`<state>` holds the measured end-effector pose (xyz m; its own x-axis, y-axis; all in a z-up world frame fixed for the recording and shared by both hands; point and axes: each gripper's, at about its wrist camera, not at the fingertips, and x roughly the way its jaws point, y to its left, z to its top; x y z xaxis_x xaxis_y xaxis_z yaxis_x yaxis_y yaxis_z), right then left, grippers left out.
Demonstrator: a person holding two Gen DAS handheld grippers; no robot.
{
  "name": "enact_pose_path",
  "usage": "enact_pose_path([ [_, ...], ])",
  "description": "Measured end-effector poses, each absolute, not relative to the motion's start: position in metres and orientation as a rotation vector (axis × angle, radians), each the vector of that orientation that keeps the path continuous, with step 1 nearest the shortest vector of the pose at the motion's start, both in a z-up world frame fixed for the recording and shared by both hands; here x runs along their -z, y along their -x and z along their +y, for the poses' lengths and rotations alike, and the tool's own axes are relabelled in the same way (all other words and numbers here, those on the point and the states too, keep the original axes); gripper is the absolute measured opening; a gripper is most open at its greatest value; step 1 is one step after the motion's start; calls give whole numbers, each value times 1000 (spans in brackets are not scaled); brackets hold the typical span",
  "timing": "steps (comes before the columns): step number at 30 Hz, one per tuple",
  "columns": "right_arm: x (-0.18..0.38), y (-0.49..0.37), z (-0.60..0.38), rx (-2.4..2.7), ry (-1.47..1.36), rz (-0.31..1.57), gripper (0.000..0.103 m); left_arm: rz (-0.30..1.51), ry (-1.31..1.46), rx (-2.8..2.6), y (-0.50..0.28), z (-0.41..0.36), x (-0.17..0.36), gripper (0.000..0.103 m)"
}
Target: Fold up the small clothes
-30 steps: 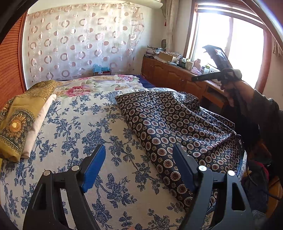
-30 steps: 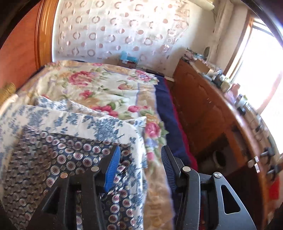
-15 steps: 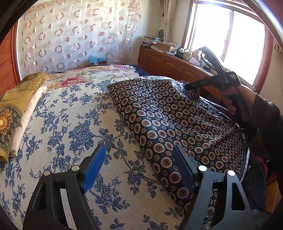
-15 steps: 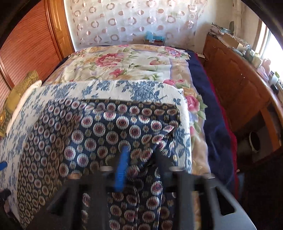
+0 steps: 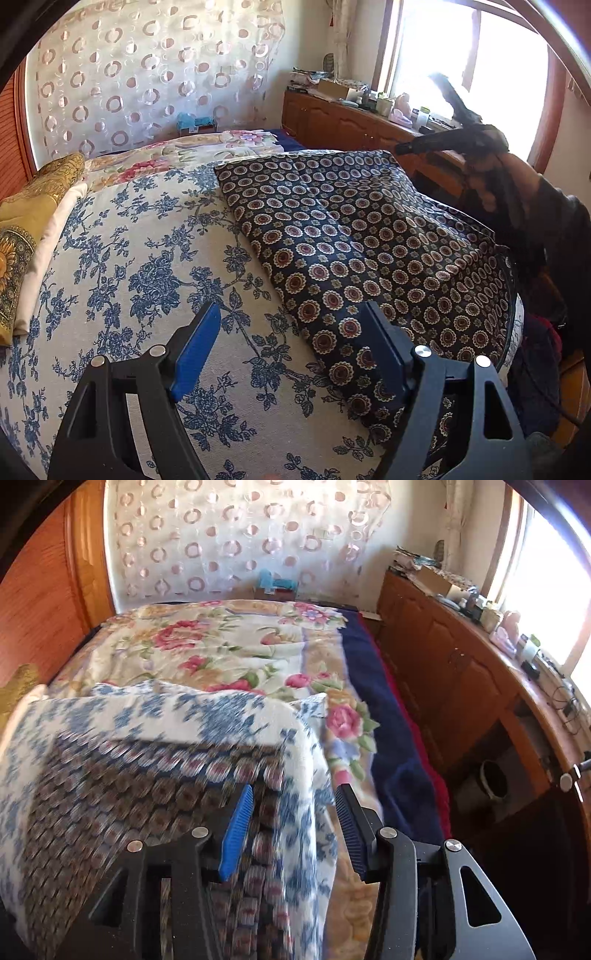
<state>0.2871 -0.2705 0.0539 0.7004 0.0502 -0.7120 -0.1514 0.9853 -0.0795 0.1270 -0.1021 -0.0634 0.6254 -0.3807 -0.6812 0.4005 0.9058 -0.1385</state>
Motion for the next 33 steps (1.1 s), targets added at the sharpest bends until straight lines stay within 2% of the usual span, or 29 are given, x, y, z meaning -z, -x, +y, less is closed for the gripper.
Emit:
enact_pose_path([
  [4, -50, -230, -277, -200, 160, 759, 49, 780, -30, 459, -124, -107, 65, 79],
  [10, -14, -146, -284, -252, 146, 769, 49, 815, -48, 447, -126, -114, 76, 79],
  [14, -4, -118, -289, -261, 124, 762, 49, 862, -79, 438, -129, -122, 85, 79],
  [17, -6, -108, -288, -257, 139, 765, 40, 892, -115, 435, -130, -130, 91, 80],
  [19, -9, -108, -291, -258, 142, 771, 28, 895, -133, 434, -129, -133, 92, 81],
  [20, -8, -108, -292, -266, 144, 773, 13, 896, -138, 433, -129, -134, 92, 81],
  [21, -7, -108, -293, -265, 150, 769, 5, 897, -142, 433, -129, -134, 92, 83],
  [27, -18, -93, -309, -234, 103, 689, 3, 903, -170, 441, -128, -138, 94, 89],
  [33, -8, -83, -307, -216, 110, 700, 3, 909, -172, 457, -128, -137, 94, 89],
])
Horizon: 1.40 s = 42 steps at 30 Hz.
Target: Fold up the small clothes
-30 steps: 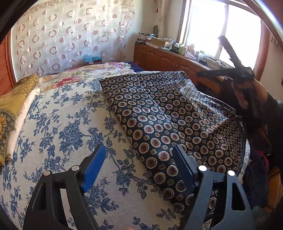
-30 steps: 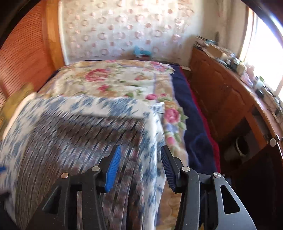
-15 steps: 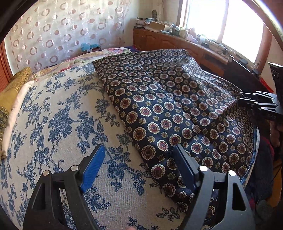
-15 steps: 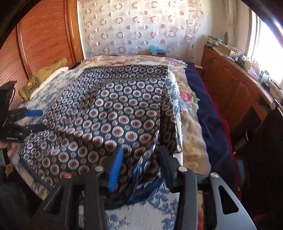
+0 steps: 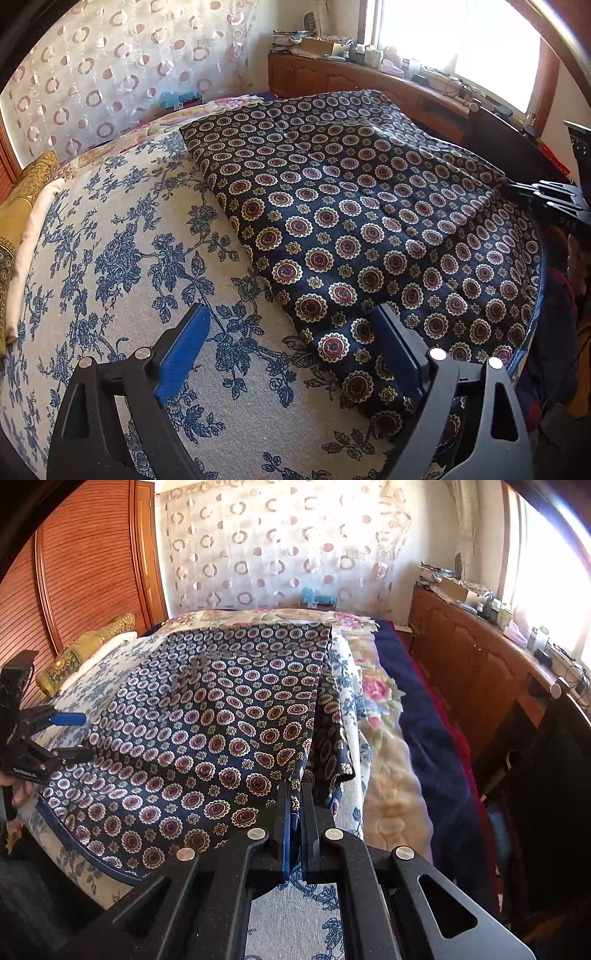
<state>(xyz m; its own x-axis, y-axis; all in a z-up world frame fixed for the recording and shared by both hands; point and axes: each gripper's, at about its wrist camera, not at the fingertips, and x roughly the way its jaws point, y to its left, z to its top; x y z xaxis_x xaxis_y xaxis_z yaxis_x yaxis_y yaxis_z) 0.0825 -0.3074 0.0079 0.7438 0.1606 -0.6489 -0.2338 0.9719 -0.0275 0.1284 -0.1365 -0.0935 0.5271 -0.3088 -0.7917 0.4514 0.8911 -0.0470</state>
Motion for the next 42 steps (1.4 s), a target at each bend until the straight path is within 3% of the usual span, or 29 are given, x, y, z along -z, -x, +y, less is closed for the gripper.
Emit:
enact_pose_path([
  [16, -9, -85, -306, -152, 61, 664, 4, 867, -105, 539, -107, -129, 74, 85],
  [18, -11, -84, -307, -128, 58, 658, 24, 873, -96, 543, -106, -128, 76, 81],
  [24, -15, -76, -302, -118, 54, 630, 43, 899, -65, 590, -99, -129, 79, 64],
  [30, -17, -65, -280, -190, 52, 617, 47, 908, -64, 617, -90, -134, 78, 52],
  [37, -16, -56, -248, -269, 117, 610, 50, 935, -36, 661, -79, -135, 82, 50],
  [40, -15, -53, -238, -295, 126, 614, 54, 940, -21, 674, -79, -133, 82, 35],
  [42, -15, -50, -235, -306, 140, 617, 54, 948, -12, 681, -79, -133, 83, 16],
])
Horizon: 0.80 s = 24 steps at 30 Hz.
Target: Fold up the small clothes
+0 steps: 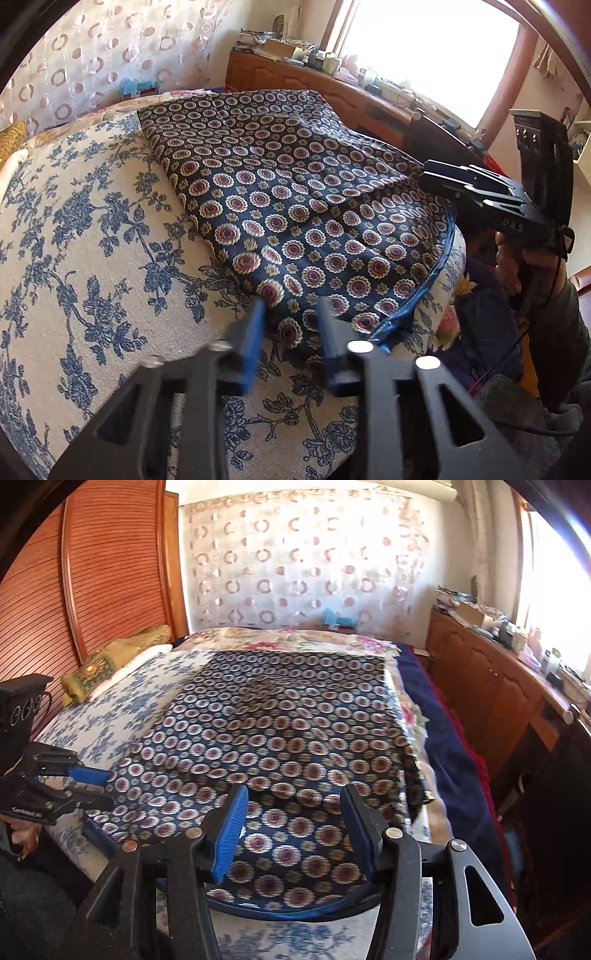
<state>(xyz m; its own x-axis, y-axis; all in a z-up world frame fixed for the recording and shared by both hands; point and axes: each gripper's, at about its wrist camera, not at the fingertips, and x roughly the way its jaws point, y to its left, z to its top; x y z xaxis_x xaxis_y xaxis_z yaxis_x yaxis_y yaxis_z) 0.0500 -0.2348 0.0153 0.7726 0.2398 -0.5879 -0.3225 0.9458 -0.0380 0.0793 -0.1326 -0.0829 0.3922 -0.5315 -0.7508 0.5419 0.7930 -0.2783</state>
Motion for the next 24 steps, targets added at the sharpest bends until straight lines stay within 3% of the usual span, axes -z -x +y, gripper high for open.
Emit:
enact_pose_path([
  [3, -18, -44, -230, -322, 146, 613, 54, 925, -18, 693, -77, -134, 78, 5],
  [14, -19, -12, -198, -519, 158, 645, 66, 754, -9, 717, -95, -146, 7, 4],
  [24, -7, -12, -194, -505, 220, 688, 71, 703, 16, 694, -114, -152, -12, 4],
])
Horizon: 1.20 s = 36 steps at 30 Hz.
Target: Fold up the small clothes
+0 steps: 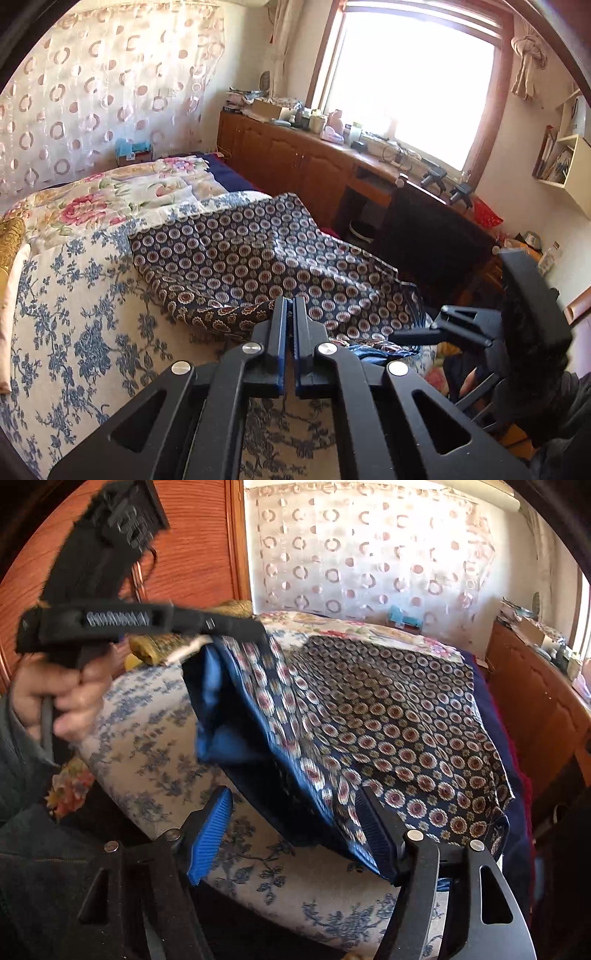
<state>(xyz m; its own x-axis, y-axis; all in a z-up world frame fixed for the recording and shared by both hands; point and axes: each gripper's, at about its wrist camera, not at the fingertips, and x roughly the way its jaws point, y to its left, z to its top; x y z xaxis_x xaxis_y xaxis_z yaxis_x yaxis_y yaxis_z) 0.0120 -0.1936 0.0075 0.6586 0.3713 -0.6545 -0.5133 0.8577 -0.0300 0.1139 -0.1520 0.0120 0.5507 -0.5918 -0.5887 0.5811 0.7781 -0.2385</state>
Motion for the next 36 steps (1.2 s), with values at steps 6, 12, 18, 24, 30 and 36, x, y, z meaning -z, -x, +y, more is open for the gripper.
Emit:
enact_pose_path([
  [6, 8, -32, -208, -385, 278, 737, 71, 692, 39, 668, -118, -145, -12, 4],
  [12, 9, -50, -232, -309, 255, 733, 57, 681, 62, 636, -123, -132, -14, 3],
  [18, 6, -62, -218, -388, 298, 727, 4, 689, 69, 609, -127, -127, -7, 4],
  [24, -30, -81, -206, -428, 367, 638, 4, 696, 65, 548, -135, -116, -2, 4],
  [30, -78, -149, -184, -412, 432, 577, 4, 650, 75, 483, -144, -96, -6, 46],
  [36, -80, -246, -169, -373, 350, 631, 4, 640, 78, 456, -151, -78, -6, 49],
])
